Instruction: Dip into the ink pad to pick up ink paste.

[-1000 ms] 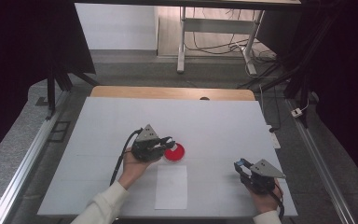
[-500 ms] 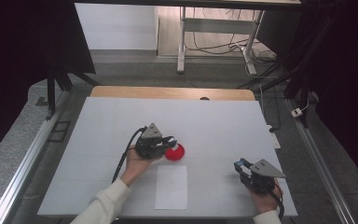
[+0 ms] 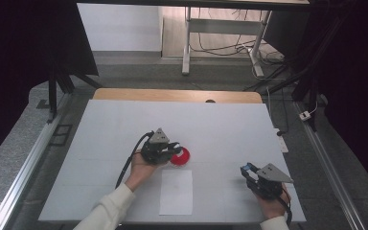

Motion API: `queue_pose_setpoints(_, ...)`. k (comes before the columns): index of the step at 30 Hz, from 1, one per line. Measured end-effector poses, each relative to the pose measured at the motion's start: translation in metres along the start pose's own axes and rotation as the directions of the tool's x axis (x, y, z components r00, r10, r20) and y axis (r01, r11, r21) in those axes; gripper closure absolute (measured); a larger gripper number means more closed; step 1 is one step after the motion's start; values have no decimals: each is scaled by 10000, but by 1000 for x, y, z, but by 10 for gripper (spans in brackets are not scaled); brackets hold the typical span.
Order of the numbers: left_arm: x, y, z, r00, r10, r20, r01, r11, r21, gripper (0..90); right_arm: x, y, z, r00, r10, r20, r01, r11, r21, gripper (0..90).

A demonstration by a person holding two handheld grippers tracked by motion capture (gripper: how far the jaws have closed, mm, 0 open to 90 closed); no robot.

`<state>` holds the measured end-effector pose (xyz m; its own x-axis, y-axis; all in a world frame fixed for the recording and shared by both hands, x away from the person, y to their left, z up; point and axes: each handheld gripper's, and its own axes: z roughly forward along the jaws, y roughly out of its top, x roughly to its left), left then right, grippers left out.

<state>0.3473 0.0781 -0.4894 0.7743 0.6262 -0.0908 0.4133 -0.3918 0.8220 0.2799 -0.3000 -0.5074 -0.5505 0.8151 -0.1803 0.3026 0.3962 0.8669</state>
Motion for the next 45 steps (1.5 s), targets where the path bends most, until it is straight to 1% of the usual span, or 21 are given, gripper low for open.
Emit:
queue_pose_setpoints(5,2,-3,5,9999,56,-92,-54,9997,253,754,-1,0,0,10000,-9,5,9,10000,-16,649)
queue_pose_setpoints(12,2,-4,6,9997,131,-216,-123,9993,363,754,0,0,0,10000,-21,28,21,10000,41,649)
queue_pose_setpoints(18,0,-2,5,9996,148,-249,-137,9989,444,754,1,1,-2,10000,-36,35,36,10000,-68,649)
queue_pose_setpoints(19,1,-2,6,9995,188,-272,-174,9984,529,754,1,1,-2,10000,-51,17,51,10000,-84,649)
queue_pose_setpoints(23,5,-2,11,9996,-5,-278,25,9973,733,755,0,1,-1,10000,-41,-8,41,10000,-82,649)
queue_pose_setpoints(24,6,-2,12,9995,15,-300,9,9968,799,755,0,1,-1,10000,-27,-25,27,9999,-97,649)
queue_pose_setpoints(28,8,0,14,9992,74,-399,-38,9961,880,754,-1,1,-1,10000,-49,-33,49,10000,-85,649)
queue_pose_setpoints(36,11,6,16,9988,168,-457,-123,9951,980,755,-1,1,-1,10000,-16,-32,16,9999,-107,649)
queue_pose_setpoints(45,14,4,23,9987,115,-489,-55,9926,1212,755,-1,1,-1,10000,-15,-20,15,10000,-90,649)
